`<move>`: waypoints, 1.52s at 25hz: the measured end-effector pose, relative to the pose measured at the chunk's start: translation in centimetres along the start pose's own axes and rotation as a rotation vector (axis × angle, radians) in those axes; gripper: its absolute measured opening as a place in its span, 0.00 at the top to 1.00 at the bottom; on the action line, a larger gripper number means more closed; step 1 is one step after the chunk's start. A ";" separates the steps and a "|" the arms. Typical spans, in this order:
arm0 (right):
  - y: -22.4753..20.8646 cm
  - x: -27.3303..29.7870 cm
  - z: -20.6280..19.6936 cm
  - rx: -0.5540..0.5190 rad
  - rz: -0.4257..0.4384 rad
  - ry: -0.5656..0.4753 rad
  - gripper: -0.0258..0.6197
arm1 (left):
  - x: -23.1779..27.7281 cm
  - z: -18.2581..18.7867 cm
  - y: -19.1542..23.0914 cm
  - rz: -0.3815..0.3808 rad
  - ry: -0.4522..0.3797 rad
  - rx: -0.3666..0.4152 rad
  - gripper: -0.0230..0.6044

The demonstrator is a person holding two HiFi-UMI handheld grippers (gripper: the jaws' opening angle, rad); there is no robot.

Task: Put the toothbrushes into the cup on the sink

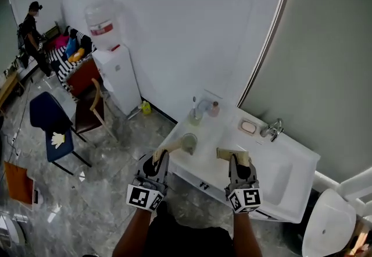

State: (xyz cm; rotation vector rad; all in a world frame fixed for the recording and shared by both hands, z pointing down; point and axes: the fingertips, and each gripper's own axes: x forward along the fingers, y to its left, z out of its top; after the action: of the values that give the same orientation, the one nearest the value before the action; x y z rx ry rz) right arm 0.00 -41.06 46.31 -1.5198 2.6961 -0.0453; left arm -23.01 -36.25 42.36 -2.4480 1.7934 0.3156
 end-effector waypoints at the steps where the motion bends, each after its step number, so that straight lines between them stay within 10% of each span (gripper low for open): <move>1: 1.1 1.7 0.1 0.005 -0.012 -0.002 0.88 | 0.7 0.2 1.9 -0.018 0.004 -0.002 0.86; 8: 5.6 9.1 0.5 -0.013 -0.056 0.005 0.88 | 4.6 0.0 8.7 -0.131 0.027 -0.033 0.86; 38: 4.5 16.7 -16.1 0.022 -0.027 0.146 0.88 | 9.4 -14.6 8.5 -0.227 0.111 -0.111 0.86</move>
State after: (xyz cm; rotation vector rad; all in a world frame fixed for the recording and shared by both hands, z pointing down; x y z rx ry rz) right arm -13.35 -53.04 61.71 -1.6063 2.7750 -0.1939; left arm -26.73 -50.41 55.00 -2.7651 1.5524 0.2718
